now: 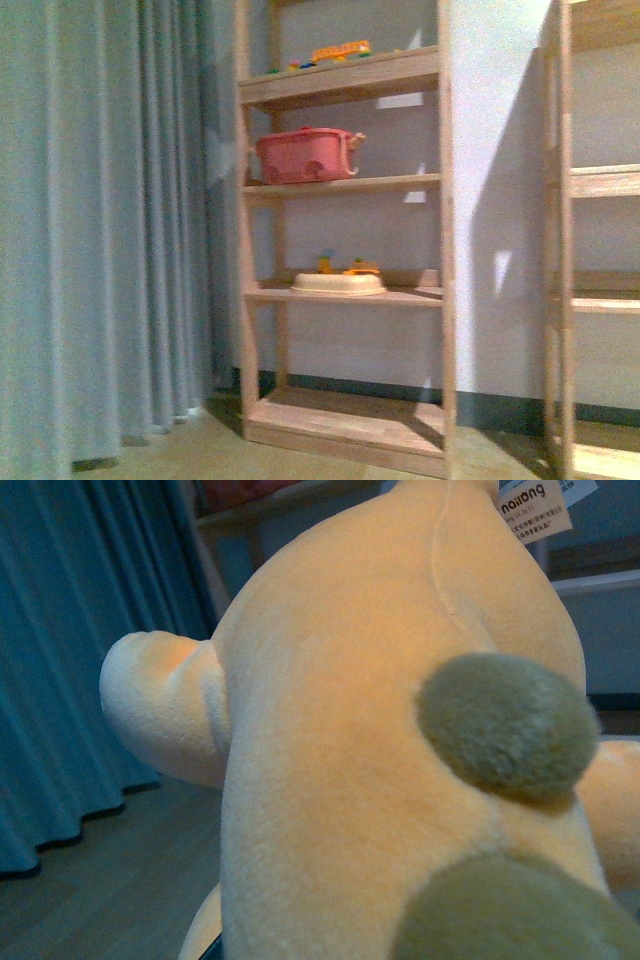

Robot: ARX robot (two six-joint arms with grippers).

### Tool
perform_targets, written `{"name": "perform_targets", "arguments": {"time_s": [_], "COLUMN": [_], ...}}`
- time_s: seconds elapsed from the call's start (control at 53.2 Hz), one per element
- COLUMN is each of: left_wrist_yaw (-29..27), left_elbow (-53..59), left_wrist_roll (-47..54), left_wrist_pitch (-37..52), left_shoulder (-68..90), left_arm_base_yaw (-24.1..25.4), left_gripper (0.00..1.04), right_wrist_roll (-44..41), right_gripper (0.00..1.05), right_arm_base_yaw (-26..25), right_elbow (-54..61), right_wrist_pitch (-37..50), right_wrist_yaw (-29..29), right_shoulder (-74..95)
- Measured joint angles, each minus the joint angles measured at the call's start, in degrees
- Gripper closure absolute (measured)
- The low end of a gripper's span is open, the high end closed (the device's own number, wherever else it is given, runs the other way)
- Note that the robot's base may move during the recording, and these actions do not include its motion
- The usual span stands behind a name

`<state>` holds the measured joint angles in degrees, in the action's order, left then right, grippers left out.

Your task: Put away toys

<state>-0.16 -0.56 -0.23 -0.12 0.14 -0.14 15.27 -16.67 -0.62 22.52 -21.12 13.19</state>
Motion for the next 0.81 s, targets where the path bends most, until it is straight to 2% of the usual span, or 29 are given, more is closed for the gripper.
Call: {"name": "perform_targets", "arguments": {"time_s": [0.809], "left_wrist_yaw": [0.2], "left_elbow": [0.0], "left_wrist_roll": [0.0], "left_wrist_pitch": [0.0], "left_shoulder": [-0.1], "left_arm_base_yaw": [0.0], "left_gripper": [0.06], "right_wrist_roll": [0.0], "right_gripper": [0.85], "right_arm_base_yaw": [0.0], "right_elbow": [0.0], "right_wrist_pitch": [0.1], "right_wrist_yaw": [-0.2], "right_shoulder": [0.0]}}
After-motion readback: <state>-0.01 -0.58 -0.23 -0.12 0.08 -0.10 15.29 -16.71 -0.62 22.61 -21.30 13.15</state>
